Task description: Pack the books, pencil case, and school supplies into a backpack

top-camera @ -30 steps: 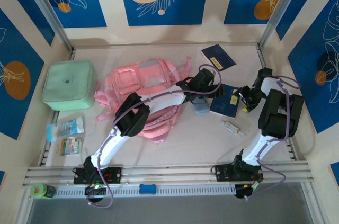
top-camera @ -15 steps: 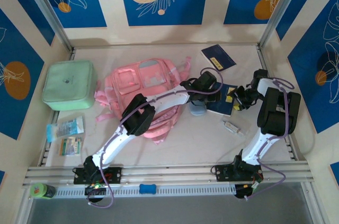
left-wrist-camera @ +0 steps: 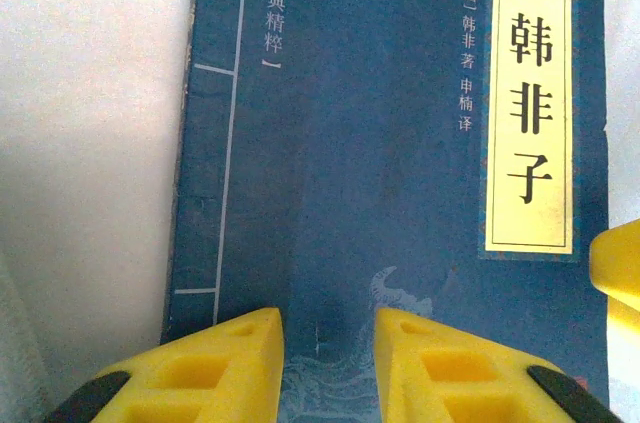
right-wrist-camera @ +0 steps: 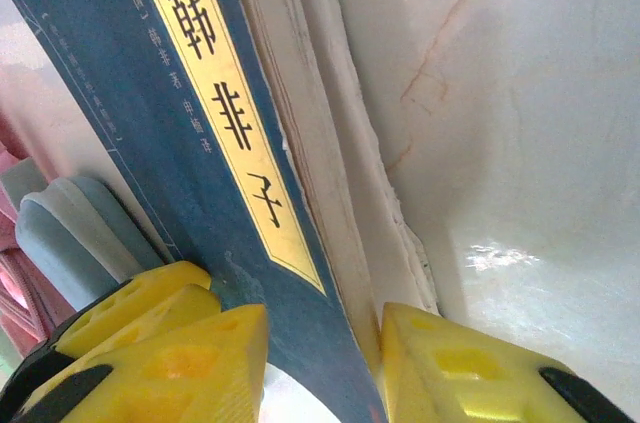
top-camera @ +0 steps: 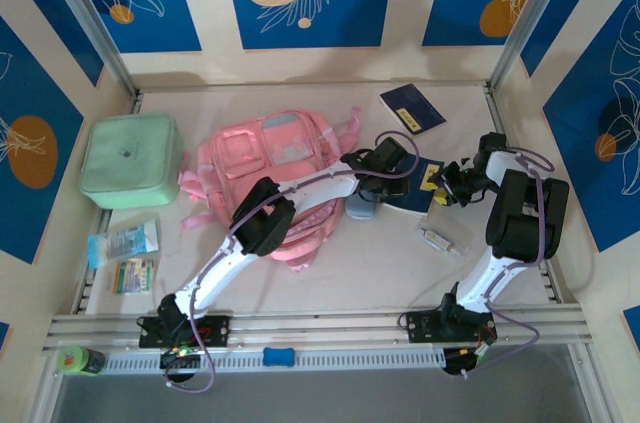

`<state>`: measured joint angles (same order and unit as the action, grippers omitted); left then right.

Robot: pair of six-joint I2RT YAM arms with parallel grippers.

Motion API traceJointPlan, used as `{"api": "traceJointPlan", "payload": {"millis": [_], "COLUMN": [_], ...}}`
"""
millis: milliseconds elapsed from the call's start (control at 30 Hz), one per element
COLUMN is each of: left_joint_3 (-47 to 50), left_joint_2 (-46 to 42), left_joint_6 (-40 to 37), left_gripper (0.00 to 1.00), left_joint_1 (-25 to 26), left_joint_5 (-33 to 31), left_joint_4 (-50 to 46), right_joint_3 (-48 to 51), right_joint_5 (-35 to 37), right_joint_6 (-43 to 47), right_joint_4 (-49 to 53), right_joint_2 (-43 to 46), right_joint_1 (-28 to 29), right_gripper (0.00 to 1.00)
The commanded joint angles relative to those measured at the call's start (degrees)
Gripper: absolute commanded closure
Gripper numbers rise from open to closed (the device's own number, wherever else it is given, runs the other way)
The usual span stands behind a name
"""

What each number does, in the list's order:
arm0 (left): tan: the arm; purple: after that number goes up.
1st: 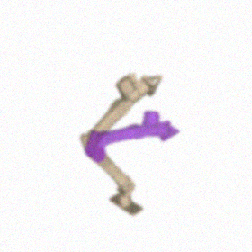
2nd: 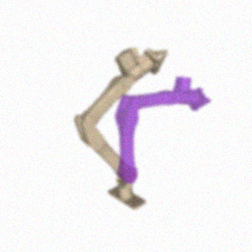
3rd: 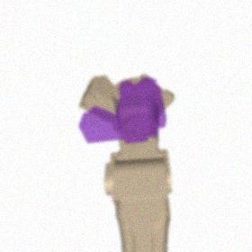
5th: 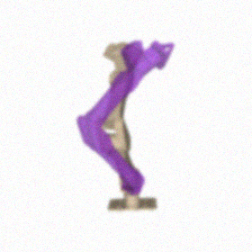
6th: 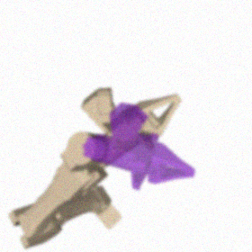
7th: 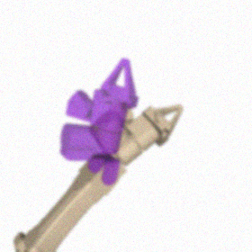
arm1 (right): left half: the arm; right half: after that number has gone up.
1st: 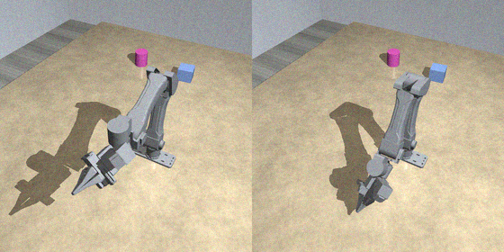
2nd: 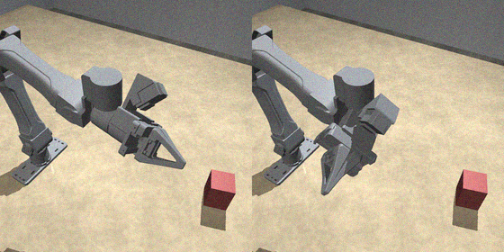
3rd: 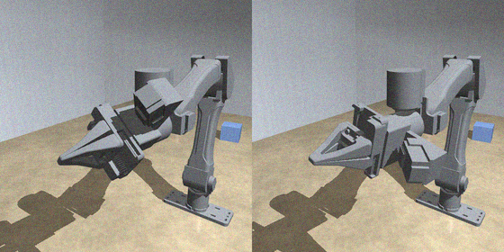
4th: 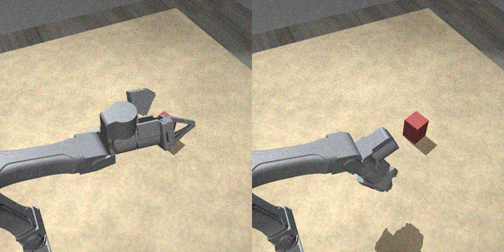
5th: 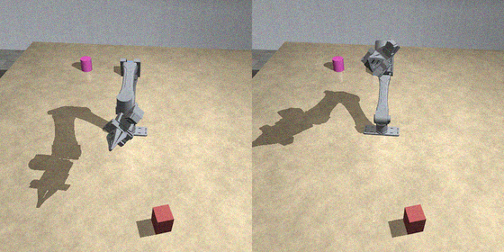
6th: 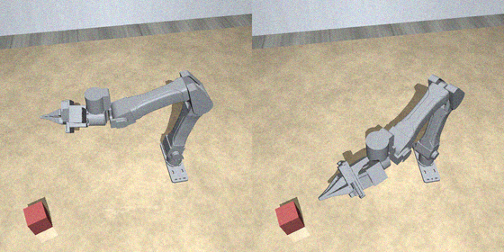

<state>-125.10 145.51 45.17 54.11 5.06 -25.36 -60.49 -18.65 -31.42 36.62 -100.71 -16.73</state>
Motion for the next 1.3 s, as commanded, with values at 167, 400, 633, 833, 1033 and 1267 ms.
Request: {"api": "traceJointPlan", "payload": {"millis": [167,400,633,833,1033,1267], "left_joint_3": [-1.1,-1.1,-0.8,-0.3,-0.2,-0.2], "left_joint_2": [2.3,2.5,2.5,2.4,2.1,2.0], "left_joint_6": [0.4,0.9,0.7,0.9,0.9,1.1], "left_gripper": [0.71,0.72,0.72,0.72,0.72,0.72], "left_joint_1": [-0.2,-0.2,-0.1,-0.1,-0.1,-0.2], "left_joint_5": [-0.7,-0.3,-0.4,-0.5,-0.4,-0.3], "left_joint_4": [-3.3,-2.9,-3.1,-2.9,-2.4,-2.0], "right_joint_3": [0.2,-1.8,-2.4,-3.6,-3.4,-2.9], "right_joint_5": [8.2,7.1,4.0,2.3,4.0,0.5], "right_joint_6": [0.9,0.2,0.7,1.4,3.1,2.8], "right_joint_4": [1.6,1.3,1.5,3.0,3.0,2.1], "right_joint_2": [-0.6,-4.9,-1.0,-0.5,2.9,2.3], "right_joint_1": [1.4,3.7,4.1,4.0,3.9,2.8], "right_gripper": [0.59,0.52,0.59,0.64,0.71,0.74]}}
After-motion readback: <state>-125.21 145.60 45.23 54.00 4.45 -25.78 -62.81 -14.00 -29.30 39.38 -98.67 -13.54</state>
